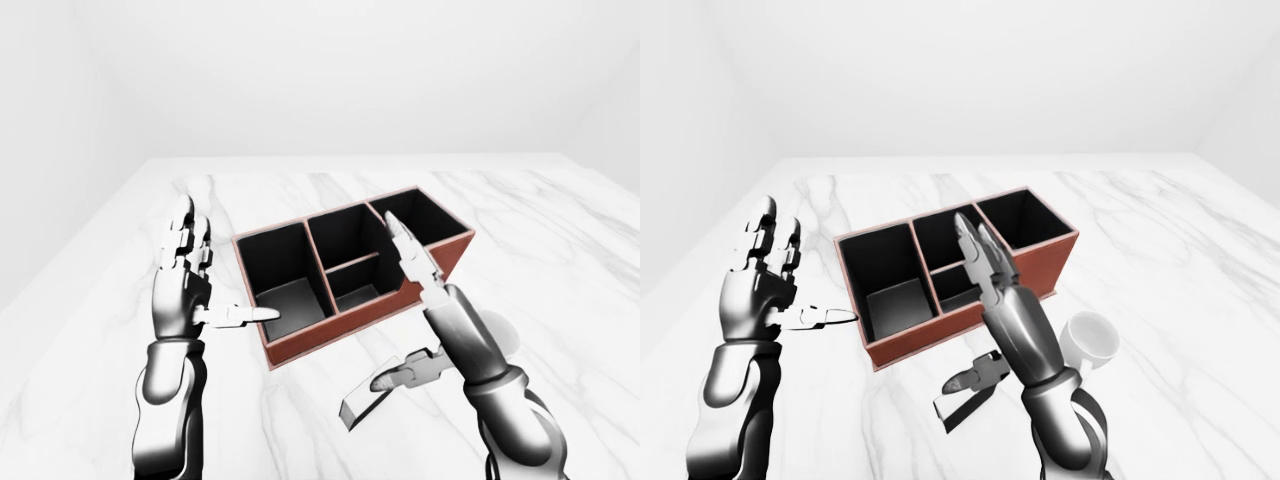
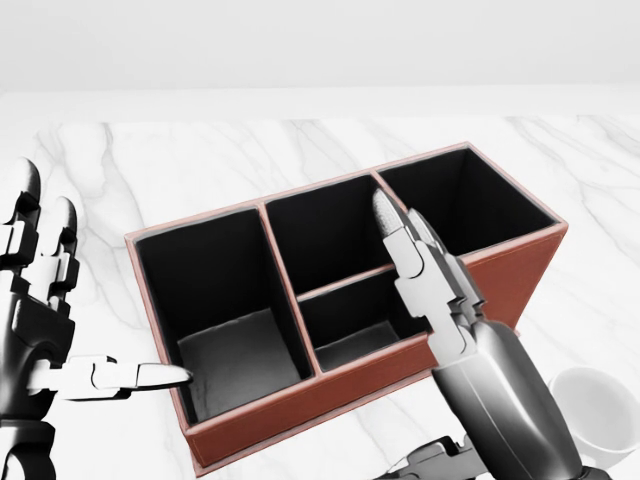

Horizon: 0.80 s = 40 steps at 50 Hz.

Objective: Pick up the book and place it in the front compartment of the caddy.

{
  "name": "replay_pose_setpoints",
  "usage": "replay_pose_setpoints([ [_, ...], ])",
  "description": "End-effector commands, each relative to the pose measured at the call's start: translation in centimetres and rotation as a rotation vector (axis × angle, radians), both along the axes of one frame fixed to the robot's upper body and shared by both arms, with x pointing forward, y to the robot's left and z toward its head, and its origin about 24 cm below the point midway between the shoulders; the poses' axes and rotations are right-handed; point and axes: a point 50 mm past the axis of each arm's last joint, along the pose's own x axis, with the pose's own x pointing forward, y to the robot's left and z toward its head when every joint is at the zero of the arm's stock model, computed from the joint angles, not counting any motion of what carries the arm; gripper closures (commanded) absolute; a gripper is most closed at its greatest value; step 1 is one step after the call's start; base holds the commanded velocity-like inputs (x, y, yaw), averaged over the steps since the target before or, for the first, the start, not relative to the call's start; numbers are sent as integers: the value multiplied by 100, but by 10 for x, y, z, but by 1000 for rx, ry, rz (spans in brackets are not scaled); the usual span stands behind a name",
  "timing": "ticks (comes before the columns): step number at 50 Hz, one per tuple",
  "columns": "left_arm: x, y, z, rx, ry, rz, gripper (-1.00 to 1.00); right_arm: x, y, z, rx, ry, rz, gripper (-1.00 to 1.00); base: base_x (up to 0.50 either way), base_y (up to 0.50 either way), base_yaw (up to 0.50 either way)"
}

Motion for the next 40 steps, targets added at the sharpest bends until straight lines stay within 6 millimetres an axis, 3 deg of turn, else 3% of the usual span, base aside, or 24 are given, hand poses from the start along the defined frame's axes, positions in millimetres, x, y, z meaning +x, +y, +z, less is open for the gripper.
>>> replay_pose_setpoints([
  [1,1,0,-1,0,5,0,-100,-5,3,3,-31,-4,16,-100,0,0,0],
  [15,0,0,-1,1,5,0,-100,-10,6,4,-67,-3,30,-100,0,0,0],
  [40,1,0,-2,1,8,1,-100,-14,4,-19,-136,95,-12,-100,0,0,0],
])
